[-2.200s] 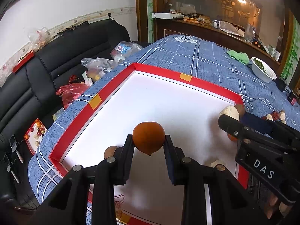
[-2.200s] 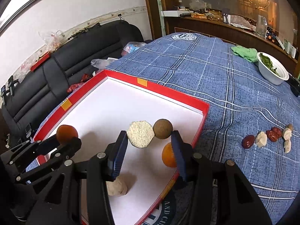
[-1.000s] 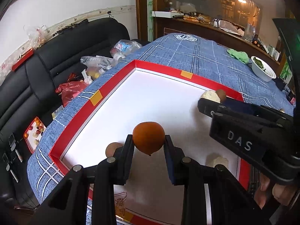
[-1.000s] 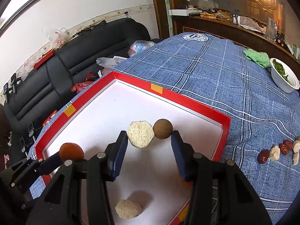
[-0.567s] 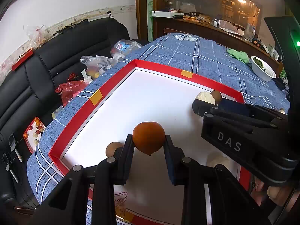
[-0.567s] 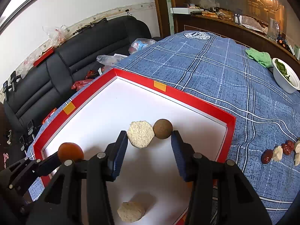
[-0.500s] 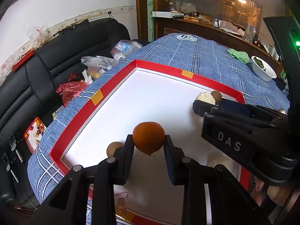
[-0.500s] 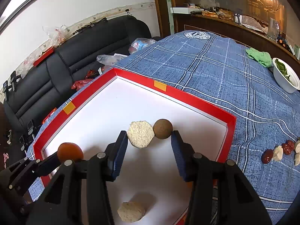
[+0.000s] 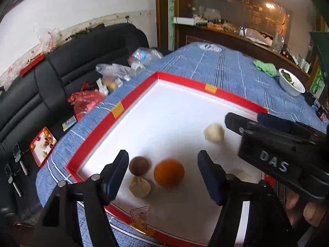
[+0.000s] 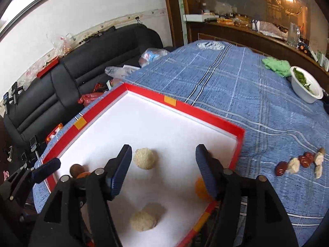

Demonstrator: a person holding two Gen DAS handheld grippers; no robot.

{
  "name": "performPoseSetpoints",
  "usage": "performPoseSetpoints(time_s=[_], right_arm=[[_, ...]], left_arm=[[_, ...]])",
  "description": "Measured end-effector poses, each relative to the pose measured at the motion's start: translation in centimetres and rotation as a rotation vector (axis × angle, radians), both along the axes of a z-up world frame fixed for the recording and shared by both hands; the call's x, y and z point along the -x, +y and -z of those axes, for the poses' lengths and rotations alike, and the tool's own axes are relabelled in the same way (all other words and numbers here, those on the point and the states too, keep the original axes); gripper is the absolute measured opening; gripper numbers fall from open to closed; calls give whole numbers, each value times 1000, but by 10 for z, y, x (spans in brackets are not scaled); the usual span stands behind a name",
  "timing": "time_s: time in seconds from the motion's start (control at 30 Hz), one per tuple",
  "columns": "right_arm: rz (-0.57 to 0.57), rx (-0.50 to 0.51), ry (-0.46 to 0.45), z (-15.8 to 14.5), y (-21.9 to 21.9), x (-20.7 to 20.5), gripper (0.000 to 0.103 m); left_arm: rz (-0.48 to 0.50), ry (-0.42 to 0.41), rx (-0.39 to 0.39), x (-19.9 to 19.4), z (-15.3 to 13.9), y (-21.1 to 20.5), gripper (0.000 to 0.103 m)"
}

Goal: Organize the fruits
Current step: 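Carry the held items into the tray and open both tools, then lift both tools from the tray and move them toward the loose items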

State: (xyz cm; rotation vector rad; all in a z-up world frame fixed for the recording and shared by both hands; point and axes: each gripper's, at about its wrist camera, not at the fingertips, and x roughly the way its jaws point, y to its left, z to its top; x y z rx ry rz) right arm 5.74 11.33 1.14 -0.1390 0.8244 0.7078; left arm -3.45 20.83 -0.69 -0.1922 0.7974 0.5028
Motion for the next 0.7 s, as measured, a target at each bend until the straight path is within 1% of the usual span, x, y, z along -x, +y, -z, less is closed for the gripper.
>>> performPoseSetpoints(time_s=[0.2, 0.23, 0.27, 0.37, 0.4, 0.47, 0.53, 0.7], right_arm=[[35, -46, -36, -20, -29, 14, 69], [44, -52, -44, -23, -36, 17, 72], [53, -59, -51, -25, -43, 20, 78], [90, -81, -56, -31, -67, 25, 89], [102, -85, -56, -32, -73, 25, 91], [145, -83, -48, -31, -93, 27, 102], [178, -82, -38, -29, -112, 27, 103], [334, -48, -1, -15, -176, 21, 103]], left_arm=[[-5, -23, -6, 5, -9, -4, 74], [-4, -30, -9, 6, -10, -5, 75], [-4, -36, -13, 7, -12, -7, 78], [9, -53, -16, 8, -17, -13, 79], [17, -53, -15, 7, -18, -15, 79], [39, -57, -15, 6, -20, -21, 80], [57, -67, -11, 6, -22, -27, 80], [131, -85, 12, 1, -22, -53, 81]])
